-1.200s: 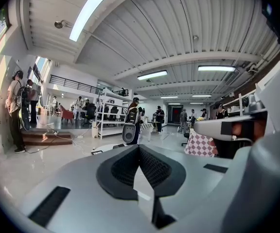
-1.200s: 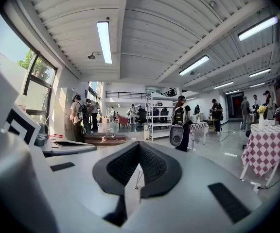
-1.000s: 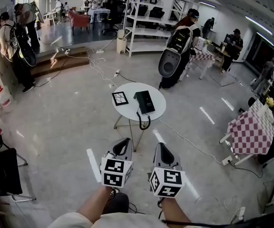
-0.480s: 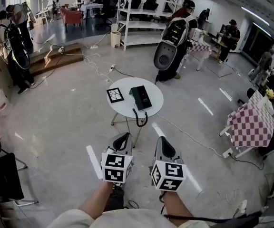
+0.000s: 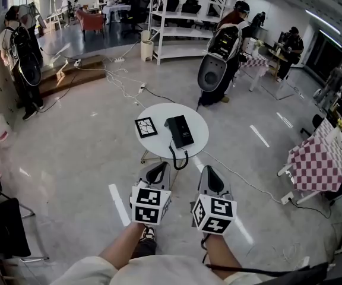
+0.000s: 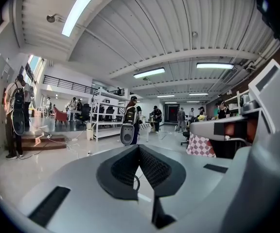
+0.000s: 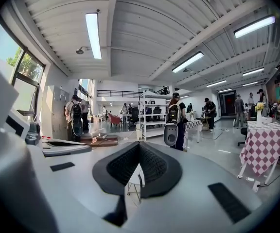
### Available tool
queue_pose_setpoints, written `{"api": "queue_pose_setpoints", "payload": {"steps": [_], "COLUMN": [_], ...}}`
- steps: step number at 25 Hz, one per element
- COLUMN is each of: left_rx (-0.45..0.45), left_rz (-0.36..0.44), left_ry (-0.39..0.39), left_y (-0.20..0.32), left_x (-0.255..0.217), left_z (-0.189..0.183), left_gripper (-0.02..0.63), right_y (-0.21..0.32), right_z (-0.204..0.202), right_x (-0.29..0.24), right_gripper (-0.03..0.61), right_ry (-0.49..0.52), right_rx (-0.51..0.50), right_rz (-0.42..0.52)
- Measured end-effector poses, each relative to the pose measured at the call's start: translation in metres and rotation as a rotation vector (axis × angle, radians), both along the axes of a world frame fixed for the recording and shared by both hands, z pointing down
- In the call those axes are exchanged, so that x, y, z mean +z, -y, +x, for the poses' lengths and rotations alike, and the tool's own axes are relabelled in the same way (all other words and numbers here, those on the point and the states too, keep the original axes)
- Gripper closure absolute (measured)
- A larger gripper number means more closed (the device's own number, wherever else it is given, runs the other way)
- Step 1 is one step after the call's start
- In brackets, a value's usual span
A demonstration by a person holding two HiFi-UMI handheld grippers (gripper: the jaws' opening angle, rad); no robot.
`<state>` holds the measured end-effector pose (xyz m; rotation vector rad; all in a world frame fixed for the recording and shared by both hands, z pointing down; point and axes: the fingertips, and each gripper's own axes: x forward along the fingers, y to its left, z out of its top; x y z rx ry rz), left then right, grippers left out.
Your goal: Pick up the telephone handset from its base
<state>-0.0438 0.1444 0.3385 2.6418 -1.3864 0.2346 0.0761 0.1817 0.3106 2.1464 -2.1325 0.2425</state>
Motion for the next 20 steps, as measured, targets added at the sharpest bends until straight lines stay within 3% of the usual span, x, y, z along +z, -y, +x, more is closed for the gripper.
{"api": "queue_pose_setpoints", "payload": {"steps": [20], "left_rx": [0.022], "left_rz": [0.001], "left_ry": [-0.025], "left_y": [0.111], "left_x": [-0.005], "left_z": [-0.015], "left_gripper": [0.598], "right_y": [0.097], "right_z": [0.006], "right_x": [-0.006], "right_gripper": [0.554], "right_ry": [-0.015], "right_rx": [0.064], "right_rz": [-0.003]}}
